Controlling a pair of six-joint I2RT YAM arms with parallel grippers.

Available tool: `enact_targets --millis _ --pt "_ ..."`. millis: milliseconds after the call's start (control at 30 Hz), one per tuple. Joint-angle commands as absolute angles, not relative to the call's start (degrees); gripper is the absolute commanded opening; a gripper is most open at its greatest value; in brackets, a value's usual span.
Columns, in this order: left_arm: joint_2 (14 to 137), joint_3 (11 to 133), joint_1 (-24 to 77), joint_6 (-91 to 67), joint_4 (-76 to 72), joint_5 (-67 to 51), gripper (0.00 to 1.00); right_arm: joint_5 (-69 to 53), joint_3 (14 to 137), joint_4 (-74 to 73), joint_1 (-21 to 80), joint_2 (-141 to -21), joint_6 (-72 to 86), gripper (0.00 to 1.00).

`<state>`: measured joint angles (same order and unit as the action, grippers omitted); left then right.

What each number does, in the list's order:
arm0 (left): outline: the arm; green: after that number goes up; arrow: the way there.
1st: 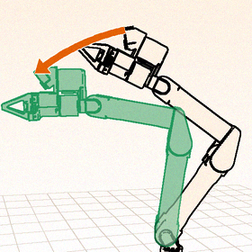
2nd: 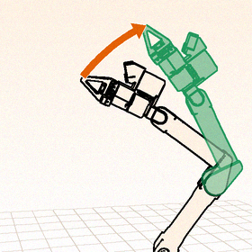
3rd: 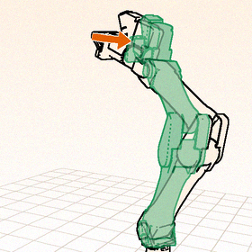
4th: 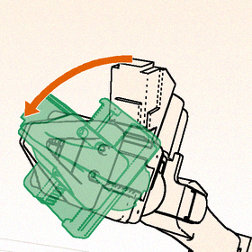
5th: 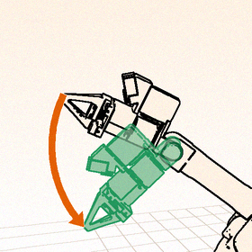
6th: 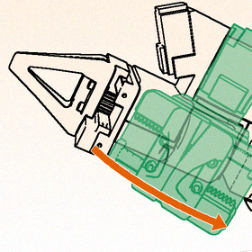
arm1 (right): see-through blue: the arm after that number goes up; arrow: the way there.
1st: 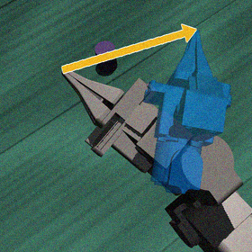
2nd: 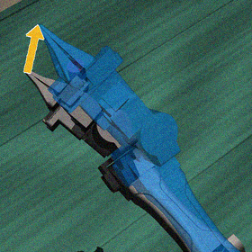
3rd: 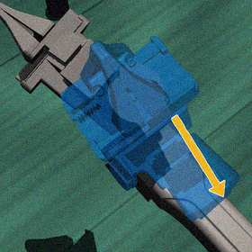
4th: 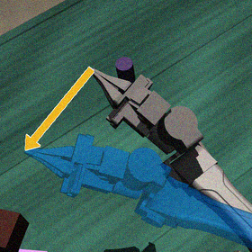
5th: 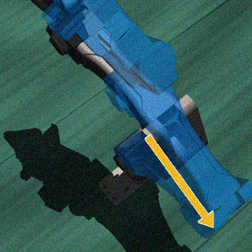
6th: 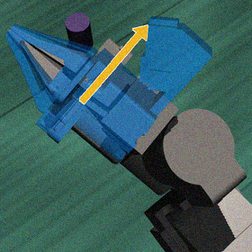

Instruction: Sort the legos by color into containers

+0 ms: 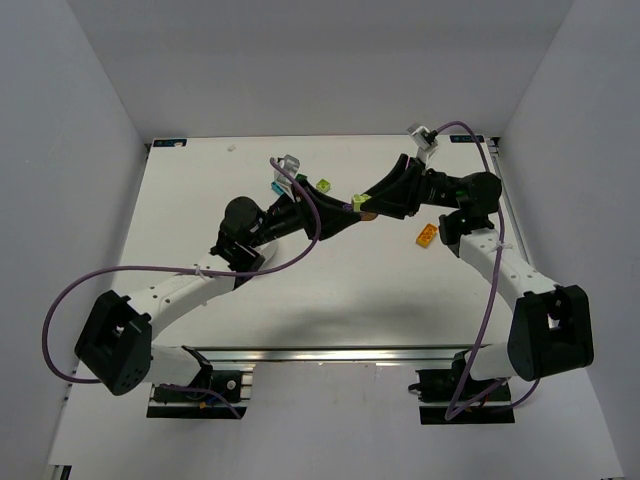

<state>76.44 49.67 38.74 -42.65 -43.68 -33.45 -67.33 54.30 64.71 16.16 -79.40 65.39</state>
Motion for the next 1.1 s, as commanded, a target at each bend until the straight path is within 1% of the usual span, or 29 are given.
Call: enact_targets --millis 0,33,67,400,567,833,967,1033,1067 --pt "73.92 50.63 38.94 -41.31 -42.46 -33.48 0.00 -66.10 57.04 59.86 16.00 -77.08 58.12 0.16" --pt "73.74 50.54 38.94 -41.22 -42.02 -33.49 0.00 -65.92 57.22 58.90 16.08 -76.91 56.79 0.06" --pt "73.57 50.62 38.94 -40.44 -41.32 -33.66 0.00 -65.83 57.39 56.54 16.00 -76.82 55.73 0.00" --pt "68.91 48.61 38.94 -34.11 -26.47 -33.66 0.00 -63.29 57.57 58.97 13.98 -77.96 56.68 0.00" --pt "67.41 47.37 38.41 -32.43 -24.17 -32.61 0.00 -62.05 56.16 67.66 12.92 -79.54 63.97 0.00" --pt "67.24 45.97 38.41 -31.73 -22.94 -31.91 0.00 -60.56 55.81 72.68 10.81 -80.95 67.50 0.00" --pt "66.71 45.97 38.41 -30.50 -20.49 -30.50 0.00 -61.17 56.07 72.16 9.67 -81.04 66.80 0.00" --pt "65.66 46.67 38.41 -28.14 -17.77 -27.00 0.00 -61.52 55.99 67.34 9.58 -80.34 62.42 0.00" --pt "65.22 47.89 38.41 -27.08 -13.32 -25.07 0.00 -61.61 55.90 64.71 9.32 -79.20 59.79 0.00"
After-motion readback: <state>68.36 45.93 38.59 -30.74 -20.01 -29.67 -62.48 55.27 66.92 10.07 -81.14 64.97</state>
